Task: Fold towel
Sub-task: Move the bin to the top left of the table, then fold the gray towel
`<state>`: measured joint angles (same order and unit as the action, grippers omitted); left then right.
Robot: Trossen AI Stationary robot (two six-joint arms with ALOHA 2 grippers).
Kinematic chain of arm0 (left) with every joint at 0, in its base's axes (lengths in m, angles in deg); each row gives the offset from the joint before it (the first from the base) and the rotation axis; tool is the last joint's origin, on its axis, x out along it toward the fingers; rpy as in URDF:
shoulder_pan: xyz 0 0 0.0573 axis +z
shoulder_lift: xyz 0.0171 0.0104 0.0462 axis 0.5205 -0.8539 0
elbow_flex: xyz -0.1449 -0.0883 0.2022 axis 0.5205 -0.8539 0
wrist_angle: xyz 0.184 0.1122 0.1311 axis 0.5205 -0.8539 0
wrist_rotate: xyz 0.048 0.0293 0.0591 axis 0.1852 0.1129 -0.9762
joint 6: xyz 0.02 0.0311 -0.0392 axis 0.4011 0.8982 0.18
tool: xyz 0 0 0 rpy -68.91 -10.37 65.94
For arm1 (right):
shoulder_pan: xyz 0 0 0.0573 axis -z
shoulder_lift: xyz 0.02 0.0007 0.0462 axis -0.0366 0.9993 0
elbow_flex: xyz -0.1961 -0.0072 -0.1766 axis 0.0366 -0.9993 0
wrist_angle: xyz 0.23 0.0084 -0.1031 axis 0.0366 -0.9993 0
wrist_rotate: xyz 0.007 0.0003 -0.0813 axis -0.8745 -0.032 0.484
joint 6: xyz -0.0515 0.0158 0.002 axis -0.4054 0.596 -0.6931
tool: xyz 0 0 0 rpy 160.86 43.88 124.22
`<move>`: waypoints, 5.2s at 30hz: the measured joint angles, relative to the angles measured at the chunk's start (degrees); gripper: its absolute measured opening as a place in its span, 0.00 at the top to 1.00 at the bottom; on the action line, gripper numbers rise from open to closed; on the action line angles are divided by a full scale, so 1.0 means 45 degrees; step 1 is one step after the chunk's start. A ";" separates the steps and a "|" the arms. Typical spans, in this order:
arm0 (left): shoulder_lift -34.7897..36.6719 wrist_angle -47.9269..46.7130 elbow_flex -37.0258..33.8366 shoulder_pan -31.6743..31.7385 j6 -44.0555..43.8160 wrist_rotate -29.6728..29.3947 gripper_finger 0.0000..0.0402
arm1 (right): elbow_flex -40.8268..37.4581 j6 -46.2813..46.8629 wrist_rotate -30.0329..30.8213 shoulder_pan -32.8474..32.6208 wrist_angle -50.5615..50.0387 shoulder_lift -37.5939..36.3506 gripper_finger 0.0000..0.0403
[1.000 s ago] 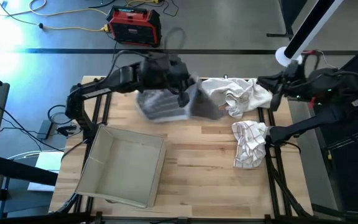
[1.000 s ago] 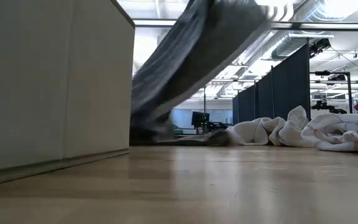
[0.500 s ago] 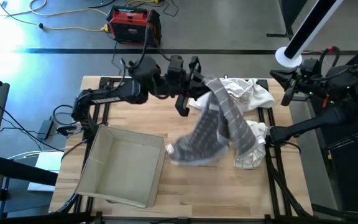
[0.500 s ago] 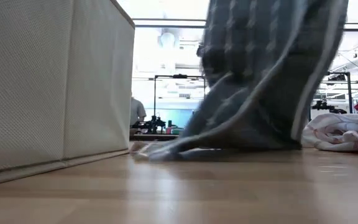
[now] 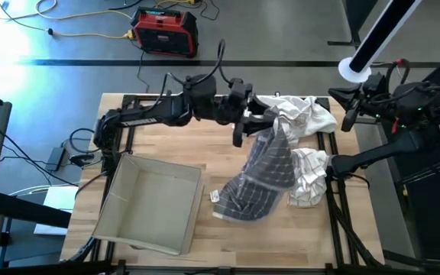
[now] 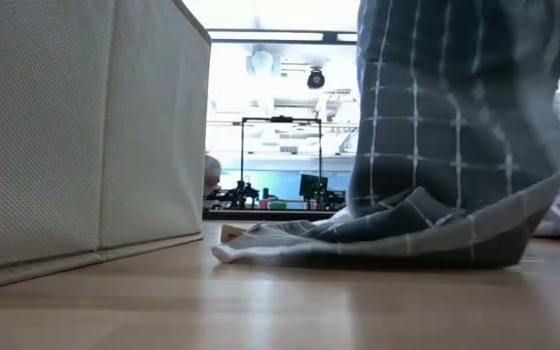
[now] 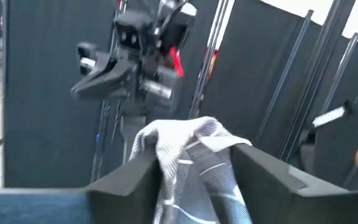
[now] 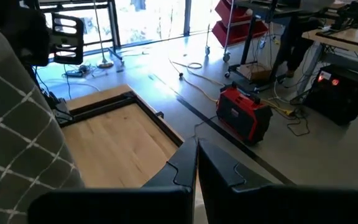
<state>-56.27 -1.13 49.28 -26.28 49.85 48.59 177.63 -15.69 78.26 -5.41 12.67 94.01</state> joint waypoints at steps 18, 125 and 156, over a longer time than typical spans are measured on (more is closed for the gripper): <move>0.0130 -0.9325 -0.0004 0.0819 -0.1878 0.0761 0.34 | 0.0000 0.0000 0.0394 0.0000 -0.0009 0.0030 1.00; 0.2935 -1.3899 -0.5532 0.9654 1.3455 -1.1985 0.85 | -0.2594 0.0335 0.2175 0.0000 0.0010 -0.0092 1.00; 0.5291 -1.1511 -0.5523 0.3321 0.7048 -1.0505 0.54 | -0.2584 0.0779 -0.0378 -0.0005 0.0073 0.0579 1.00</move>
<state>-32.46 -52.93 24.43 -11.34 81.56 1.32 166.00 -12.18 76.56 -5.43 13.00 96.61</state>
